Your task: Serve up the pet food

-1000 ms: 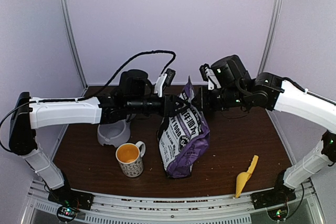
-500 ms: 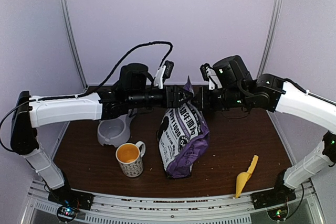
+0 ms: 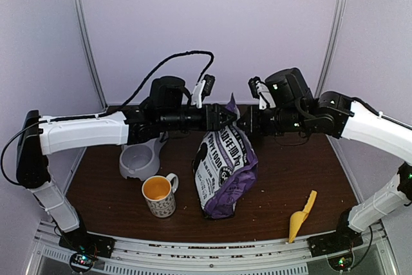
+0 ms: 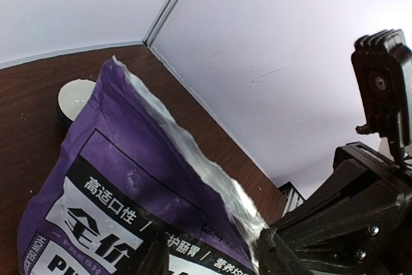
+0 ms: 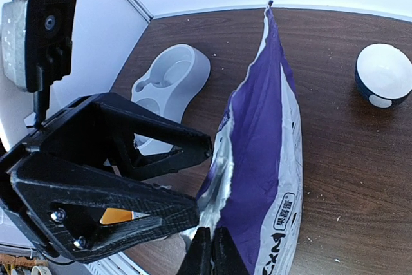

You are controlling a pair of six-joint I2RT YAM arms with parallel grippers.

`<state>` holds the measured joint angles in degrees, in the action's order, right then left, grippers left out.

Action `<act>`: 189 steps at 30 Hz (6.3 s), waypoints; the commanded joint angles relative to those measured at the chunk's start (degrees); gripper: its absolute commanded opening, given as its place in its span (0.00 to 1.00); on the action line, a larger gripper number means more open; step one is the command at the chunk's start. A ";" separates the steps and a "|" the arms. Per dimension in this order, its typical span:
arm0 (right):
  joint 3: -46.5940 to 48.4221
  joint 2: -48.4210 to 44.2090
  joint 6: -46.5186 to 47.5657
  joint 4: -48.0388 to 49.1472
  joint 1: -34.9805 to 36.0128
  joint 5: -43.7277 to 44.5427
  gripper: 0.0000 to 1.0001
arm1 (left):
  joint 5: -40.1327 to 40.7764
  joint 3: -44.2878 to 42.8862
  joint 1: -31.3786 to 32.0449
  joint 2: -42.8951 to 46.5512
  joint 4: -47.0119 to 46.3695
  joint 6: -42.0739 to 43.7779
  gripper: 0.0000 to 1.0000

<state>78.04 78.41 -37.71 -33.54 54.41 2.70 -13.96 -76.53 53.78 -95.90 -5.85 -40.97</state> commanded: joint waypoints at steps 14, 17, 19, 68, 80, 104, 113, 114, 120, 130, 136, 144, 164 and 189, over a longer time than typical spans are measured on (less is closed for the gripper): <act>-1.48 -2.28 1.81 -1.45 0.38 1.60 0.00 | -6.88 -1.42 -0.43 -3.69 -3.48 -0.94 0.34; -1.57 -2.51 2.34 -1.31 0.38 1.51 0.00 | -8.42 -1.34 -0.43 -4.26 -4.18 -1.05 0.33; -1.66 -2.69 2.70 -1.14 0.36 1.52 0.00 | -9.19 -1.43 -0.43 -4.66 -4.62 -1.20 0.30; 8.87 1.77 3.45 -8.62 3.01 4.05 0.35 | -5.95 7.25 0.62 4.75 -13.69 3.70 0.00; 15.13 7.02 4.32 -10.13 2.02 10.51 0.23 | -6.04 7.36 0.80 4.93 -14.15 3.55 0.00; 18.48 12.46 5.53 -11.51 0.44 12.00 0.09 | -6.26 7.71 0.89 4.84 -14.99 3.33 0.00; 17.98 12.22 5.72 -10.20 0.28 10.13 0.08 | -6.22 7.50 0.89 4.67 -14.69 3.22 0.00; 17.80 12.00 5.57 -10.07 0.26 9.99 0.08 | -5.99 7.53 0.89 4.66 -14.54 3.10 0.00; 17.07 10.27 5.03 -9.20 0.28 9.05 0.09 | -4.74 7.67 0.93 4.64 -13.81 2.39 0.00; 15.04 7.68 4.58 -7.41 0.39 6.16 0.15 | -3.78 7.89 0.89 4.22 -14.28 0.77 0.00; 14.51 8.30 4.63 -7.20 0.43 6.11 0.16 | -4.24 7.72 0.89 4.05 -14.54 0.76 0.00; 14.64 9.04 4.22 -8.80 0.45 9.12 0.13 | -4.19 7.59 0.87 3.91 -14.54 0.74 0.00; 14.95 10.87 4.50 -8.78 0.26 8.91 0.11 | -4.72 7.71 0.89 3.96 -15.26 0.97 0.00; 17.32 14.48 5.10 -11.72 -0.29 10.67 0.09 | -4.83 8.13 0.89 4.05 -15.91 1.03 0.00</act>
<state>94.54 91.42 -33.15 -40.97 54.48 10.66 -17.74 -68.45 54.06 -92.88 -15.86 -40.45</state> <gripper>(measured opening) 0.098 0.004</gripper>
